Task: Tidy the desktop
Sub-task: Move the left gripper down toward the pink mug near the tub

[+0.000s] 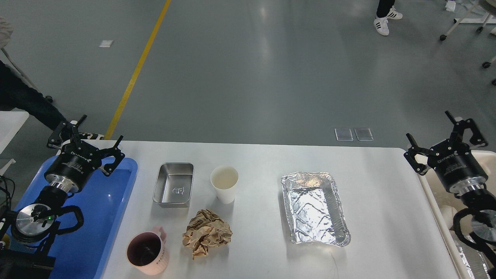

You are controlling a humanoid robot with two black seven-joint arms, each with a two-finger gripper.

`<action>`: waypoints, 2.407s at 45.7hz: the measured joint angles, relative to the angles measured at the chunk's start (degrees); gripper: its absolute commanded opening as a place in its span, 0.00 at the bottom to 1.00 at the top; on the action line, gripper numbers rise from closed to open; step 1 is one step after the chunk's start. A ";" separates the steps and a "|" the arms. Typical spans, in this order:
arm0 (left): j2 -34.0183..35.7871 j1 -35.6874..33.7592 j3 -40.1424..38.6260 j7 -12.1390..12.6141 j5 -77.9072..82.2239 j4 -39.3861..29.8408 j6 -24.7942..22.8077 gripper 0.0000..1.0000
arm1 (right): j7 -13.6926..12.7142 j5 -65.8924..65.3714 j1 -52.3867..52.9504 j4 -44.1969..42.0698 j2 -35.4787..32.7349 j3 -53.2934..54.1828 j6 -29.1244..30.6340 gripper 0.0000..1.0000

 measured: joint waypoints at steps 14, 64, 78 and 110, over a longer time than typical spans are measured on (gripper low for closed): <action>0.13 0.00 -0.36 -0.40 0.06 -0.10 0.00 0.97 | 0.00 0.00 0.00 -0.08 0.00 0.00 0.03 1.00; 33.92 0.97 30.27 -3.48 20.73 -18.74 12.45 0.97 | 0.09 -0.44 0.00 -0.58 -0.51 -0.85 0.68 1.00; 43.56 1.07 37.81 -6.29 35.86 -29.54 12.63 0.97 | 0.00 -1.01 -0.04 -0.55 -1.43 -0.98 0.77 1.00; 67.31 1.36 41.60 -10.94 38.39 -35.41 5.95 0.97 | -0.27 -1.14 -0.07 -0.34 -2.06 -2.95 0.67 1.00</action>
